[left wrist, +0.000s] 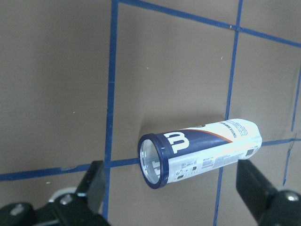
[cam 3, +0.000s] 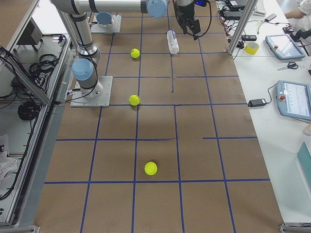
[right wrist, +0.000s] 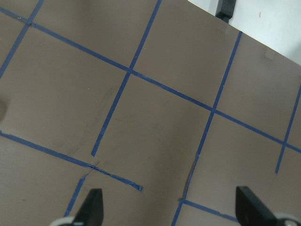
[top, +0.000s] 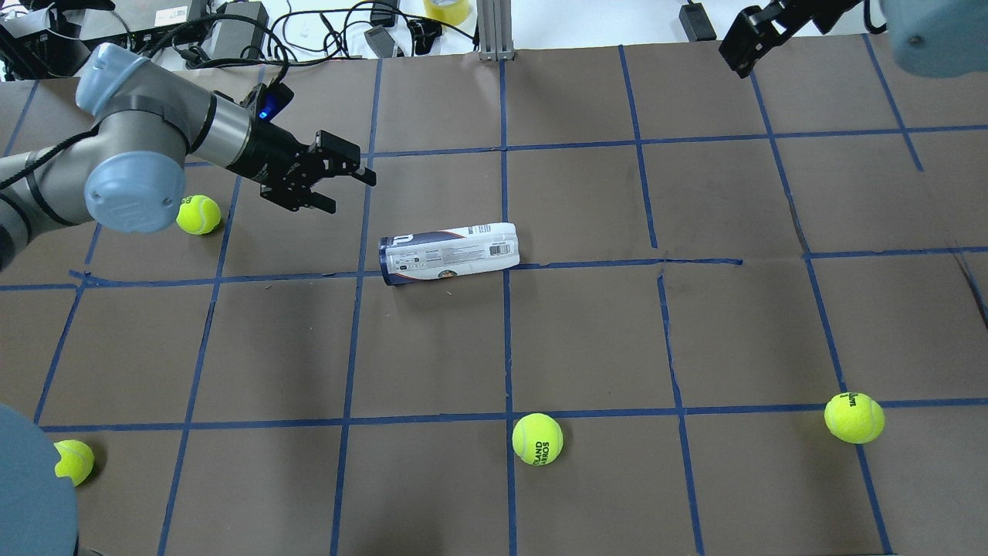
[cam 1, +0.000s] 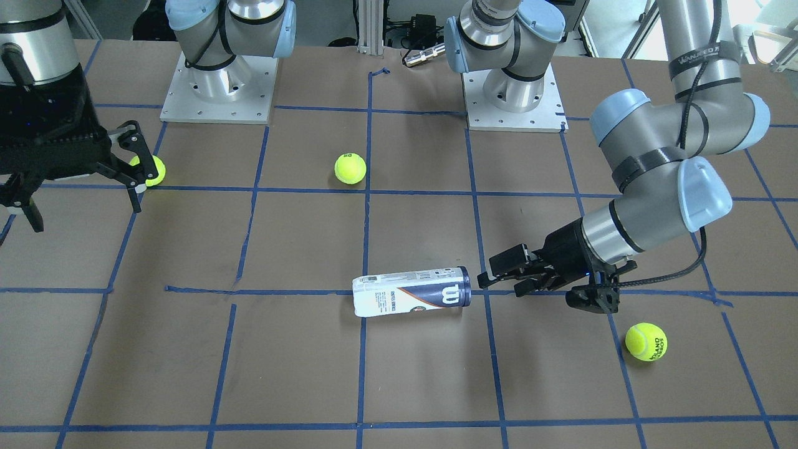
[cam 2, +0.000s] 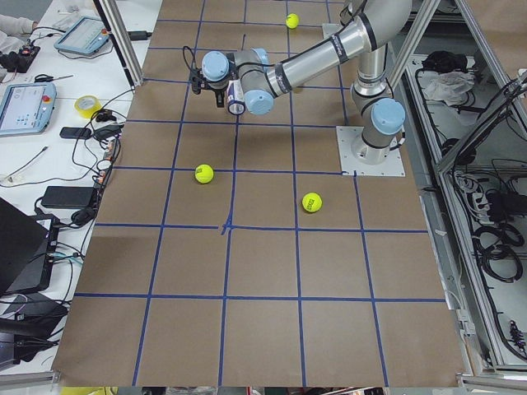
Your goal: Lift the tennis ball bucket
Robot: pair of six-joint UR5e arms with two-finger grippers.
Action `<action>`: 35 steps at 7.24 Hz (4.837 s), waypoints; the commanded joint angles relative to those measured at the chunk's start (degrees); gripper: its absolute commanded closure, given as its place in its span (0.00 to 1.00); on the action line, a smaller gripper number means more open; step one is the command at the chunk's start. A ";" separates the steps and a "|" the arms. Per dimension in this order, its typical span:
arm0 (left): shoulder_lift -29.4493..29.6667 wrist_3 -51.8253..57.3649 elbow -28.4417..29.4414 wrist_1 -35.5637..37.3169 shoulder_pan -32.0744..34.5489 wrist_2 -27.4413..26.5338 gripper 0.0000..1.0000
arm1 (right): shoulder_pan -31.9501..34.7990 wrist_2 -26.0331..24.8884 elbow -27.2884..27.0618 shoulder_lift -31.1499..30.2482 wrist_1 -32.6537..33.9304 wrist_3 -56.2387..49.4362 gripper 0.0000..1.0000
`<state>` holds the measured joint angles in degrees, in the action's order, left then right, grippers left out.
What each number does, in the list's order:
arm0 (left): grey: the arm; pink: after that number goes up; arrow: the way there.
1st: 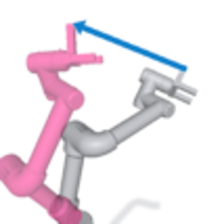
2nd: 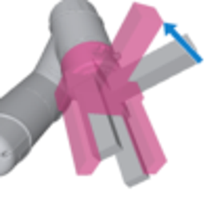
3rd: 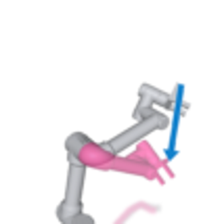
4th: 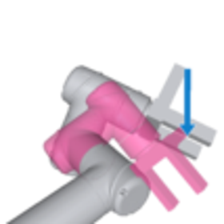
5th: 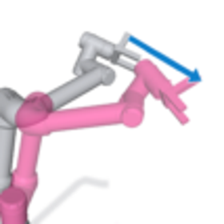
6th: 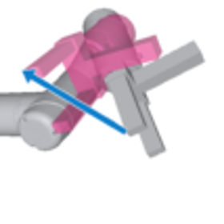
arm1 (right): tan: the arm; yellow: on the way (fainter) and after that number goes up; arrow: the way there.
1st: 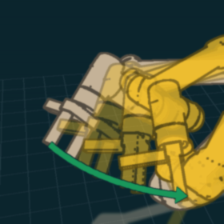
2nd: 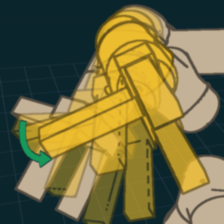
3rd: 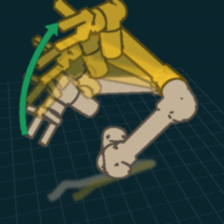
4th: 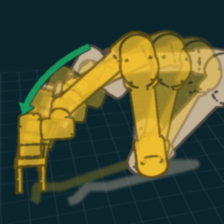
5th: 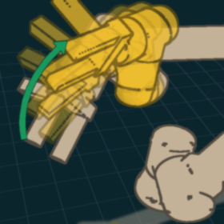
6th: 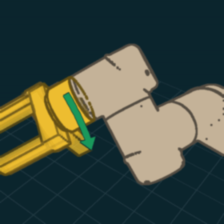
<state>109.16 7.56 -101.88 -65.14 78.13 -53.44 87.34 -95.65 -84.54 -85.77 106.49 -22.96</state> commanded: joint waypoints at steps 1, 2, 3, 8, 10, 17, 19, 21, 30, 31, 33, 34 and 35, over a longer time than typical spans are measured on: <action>2.36 -0.97 -1.12 1.06 0.96 1.05 0.00 | 0.02 4.13 -1.85 -1.33 -0.23 12.97 0.00; 3.41 -1.06 -1.56 1.07 1.67 1.06 0.00 | 0.20 5.20 -2.99 -2.55 -0.23 18.42 0.00; 4.64 -1.32 -1.65 1.16 1.76 1.23 0.00 | 0.72 5.21 -3.96 -3.87 -0.50 22.65 0.00; 7.81 -5.44 -1.83 0.98 5.00 1.32 0.00 | 3.54 4.86 -3.26 -6.08 -10.34 31.57 0.00; 8.26 -5.54 -2.35 0.72 5.19 1.23 0.00 | 3.54 4.51 -3.88 -5.82 -10.17 30.61 0.00; 5.45 -22.99 5.28 0.98 5.28 0.44 1.00 | 3.54 4.07 -3.97 -5.81 -9.99 30.43 0.00; 4.48 -28.29 11.06 0.37 5.28 -0.95 1.00 | 3.45 4.07 -3.97 -5.73 -9.99 30.43 0.00; 4.04 -28.92 15.03 0.37 7.37 -8.65 1.00 | 3.45 4.07 -3.97 -5.73 -9.90 30.52 0.00; 7.64 -18.72 19.62 8.72 20.74 -35.16 1.00 | 3.18 3.98 -4.05 -5.73 -9.99 28.25 0.00; 7.90 -18.29 19.71 8.37 21.01 -34.46 1.00 | 3.36 4.16 -4.05 -5.81 -9.90 28.23 0.00; 8.70 -18.54 19.62 7.58 21.10 -33.75 0.74 | 3.36 4.25 -4.05 -5.73 -9.73 28.23 0.00; 8.61 -18.63 19.62 7.49 21.18 -33.92 0.41 | 3.36 4.07 -4.05 -5.90 -9.73 28.23 0.00; 8.52 -18.72 19.70 6.79 21.27 -33.92 0.33 | 3.36 4.25 -4.05 -5.90 -9.64 28.23 0.00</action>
<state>117.72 -11.04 -82.25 -57.74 99.29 -87.34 90.70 -91.50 -88.59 -91.62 96.78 5.28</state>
